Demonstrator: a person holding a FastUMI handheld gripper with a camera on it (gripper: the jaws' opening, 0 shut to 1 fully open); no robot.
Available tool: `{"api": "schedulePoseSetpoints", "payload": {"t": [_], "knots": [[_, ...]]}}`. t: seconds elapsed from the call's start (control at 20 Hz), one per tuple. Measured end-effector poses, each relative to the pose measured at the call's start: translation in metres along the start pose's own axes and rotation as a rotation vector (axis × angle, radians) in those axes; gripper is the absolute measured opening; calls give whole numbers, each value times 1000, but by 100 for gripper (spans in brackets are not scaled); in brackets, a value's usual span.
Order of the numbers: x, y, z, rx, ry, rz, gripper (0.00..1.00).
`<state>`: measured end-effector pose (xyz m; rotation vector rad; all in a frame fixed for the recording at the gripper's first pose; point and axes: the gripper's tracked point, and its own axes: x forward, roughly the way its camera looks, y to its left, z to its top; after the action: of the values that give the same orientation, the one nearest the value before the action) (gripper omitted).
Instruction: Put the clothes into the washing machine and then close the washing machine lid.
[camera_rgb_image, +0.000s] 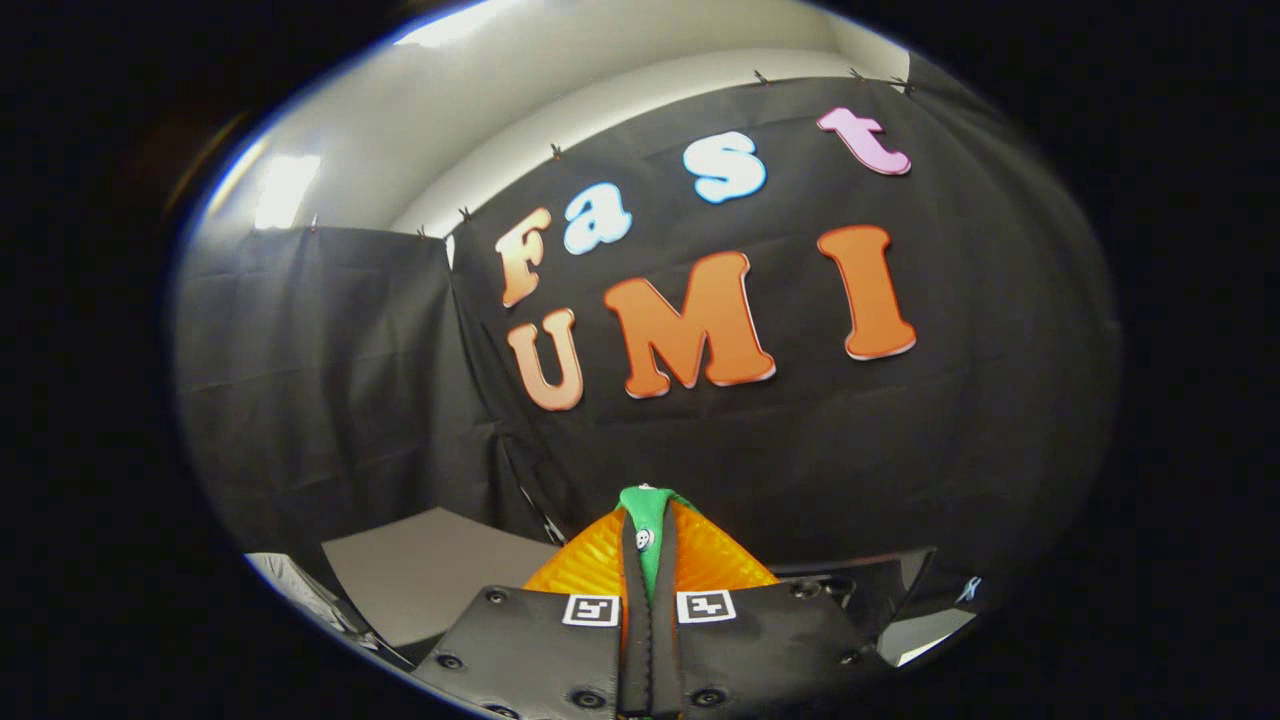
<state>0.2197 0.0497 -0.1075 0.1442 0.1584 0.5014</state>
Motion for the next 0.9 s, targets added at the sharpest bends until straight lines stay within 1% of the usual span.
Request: {"api": "schedulePoseSetpoints", "payload": {"t": [0.05, 0.15, 0.3, 0.45, 0.65, 0.75, 0.9], "knots": [[-1, -6, -20, 0, 32, -23, 8], [0, -9, -64, 8, 101, -41, 8], [11, -21, -129, 17, 207, -82, 8], [19, -32, -195, 63, 327, -112, 8], [17, -59, -279, 109, 486, -198, 8], [15, -72, -311, 142, 550, -243, 8], [15, -83, -346, 191, 620, -303, 8]]}}
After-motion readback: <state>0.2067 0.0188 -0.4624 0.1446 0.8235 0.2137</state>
